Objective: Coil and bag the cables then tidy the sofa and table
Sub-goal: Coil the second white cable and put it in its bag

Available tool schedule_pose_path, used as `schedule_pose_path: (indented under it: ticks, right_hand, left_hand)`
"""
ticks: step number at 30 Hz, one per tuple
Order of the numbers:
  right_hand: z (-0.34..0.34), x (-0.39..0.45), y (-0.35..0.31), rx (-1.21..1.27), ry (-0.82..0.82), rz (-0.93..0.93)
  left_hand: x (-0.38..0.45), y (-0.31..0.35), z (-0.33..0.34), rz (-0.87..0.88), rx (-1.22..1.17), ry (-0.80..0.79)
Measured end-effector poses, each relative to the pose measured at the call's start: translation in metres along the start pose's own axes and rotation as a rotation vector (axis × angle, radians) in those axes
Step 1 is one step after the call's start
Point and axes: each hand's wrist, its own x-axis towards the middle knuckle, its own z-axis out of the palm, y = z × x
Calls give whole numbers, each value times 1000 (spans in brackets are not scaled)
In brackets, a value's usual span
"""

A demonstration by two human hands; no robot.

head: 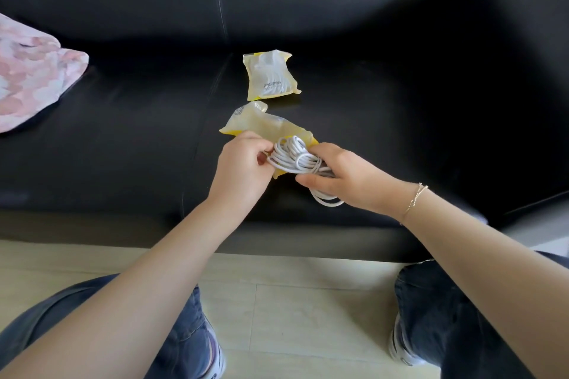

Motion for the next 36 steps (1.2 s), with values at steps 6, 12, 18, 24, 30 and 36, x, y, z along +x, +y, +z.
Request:
schedule_pose_path:
  ticks: [6, 12, 18, 24, 30, 36]
  right_hand:
    - [5, -2, 5, 24, 59, -30]
    - [7, 4, 2, -66, 230, -79]
    - [17, 11, 8, -164, 151, 70]
    - [14, 10, 9, -327, 104, 23]
    - [10, 8, 7, -430, 34, -188]
    - [8, 5, 2, -585, 104, -125]
  left_hand:
    - [-5, 10, -8, -329, -628, -115]
    - [-10, 11, 4, -309, -569, 78]
    - [-17, 10, 22, 176, -124, 179]
    - [-11, 19, 3, 143, -170, -110]
    - [15, -6, -31, 427, 612, -359]
    - [8, -14, 3, 279, 574, -428]
